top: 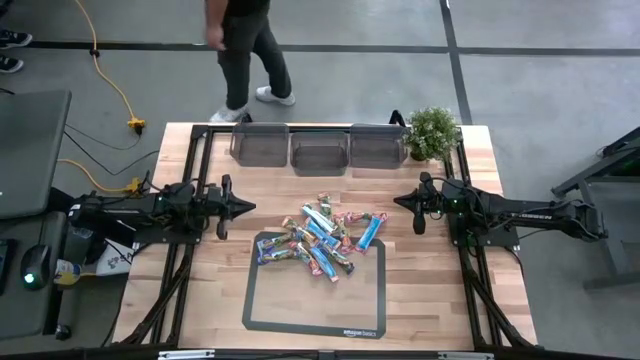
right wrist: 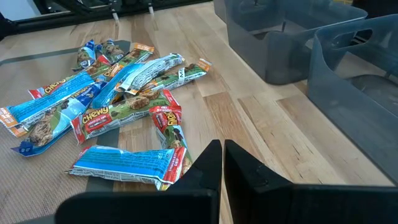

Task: Pick and place Granola Bars by type
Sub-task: Put the red granola bar into the right black bin

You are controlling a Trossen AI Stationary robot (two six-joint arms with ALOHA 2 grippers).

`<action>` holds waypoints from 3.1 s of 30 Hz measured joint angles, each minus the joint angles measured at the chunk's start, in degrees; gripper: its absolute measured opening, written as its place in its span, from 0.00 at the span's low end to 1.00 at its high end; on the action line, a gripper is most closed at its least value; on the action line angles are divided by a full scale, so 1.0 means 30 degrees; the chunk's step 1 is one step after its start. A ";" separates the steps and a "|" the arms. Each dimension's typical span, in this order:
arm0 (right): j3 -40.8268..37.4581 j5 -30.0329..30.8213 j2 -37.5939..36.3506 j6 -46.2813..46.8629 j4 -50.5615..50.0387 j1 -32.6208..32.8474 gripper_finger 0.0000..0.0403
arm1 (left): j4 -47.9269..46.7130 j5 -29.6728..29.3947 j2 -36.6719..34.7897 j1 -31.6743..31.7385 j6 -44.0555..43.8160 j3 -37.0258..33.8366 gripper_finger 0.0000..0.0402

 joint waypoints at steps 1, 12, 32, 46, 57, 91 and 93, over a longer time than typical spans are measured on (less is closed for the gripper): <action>0.0004 -0.0003 0.0004 0.0000 -0.0004 0.0003 0.00 | 0.0016 -0.0149 0.0006 0.0000 0.0001 0.0000 0.00; 0.0001 -0.0007 -0.0003 -0.0004 0.0000 -0.0001 0.00 | 0.0050 -0.0267 -0.0001 0.0007 -0.0006 0.0000 0.00; 0.0000 0.0716 -0.0003 -0.2162 0.0475 -0.0002 0.00 | 0.0950 -0.0251 0.0006 0.0006 -0.1349 0.0000 0.00; -0.0003 0.1498 0.0004 -0.1932 0.1965 -0.0004 0.00 | 0.1062 -0.0874 -0.0023 0.0004 -0.1689 0.0000 0.00; 0.0001 0.1390 -0.0010 0.5064 0.4922 0.0003 0.00 | 0.1041 -0.0871 -0.0023 0.0002 -0.1685 -0.0006 0.00; 2.2783 -0.1446 1.3041 -1.0010 -1.7705 0.1818 0.45 | 0.0887 -0.0863 -0.0019 0.0006 -0.1529 -0.0002 0.00; 2.3249 -0.0886 1.4159 -1.0928 -1.8531 0.2527 0.45 | 0.0887 -0.0863 -0.0023 0.0007 -0.1529 -0.0002 0.00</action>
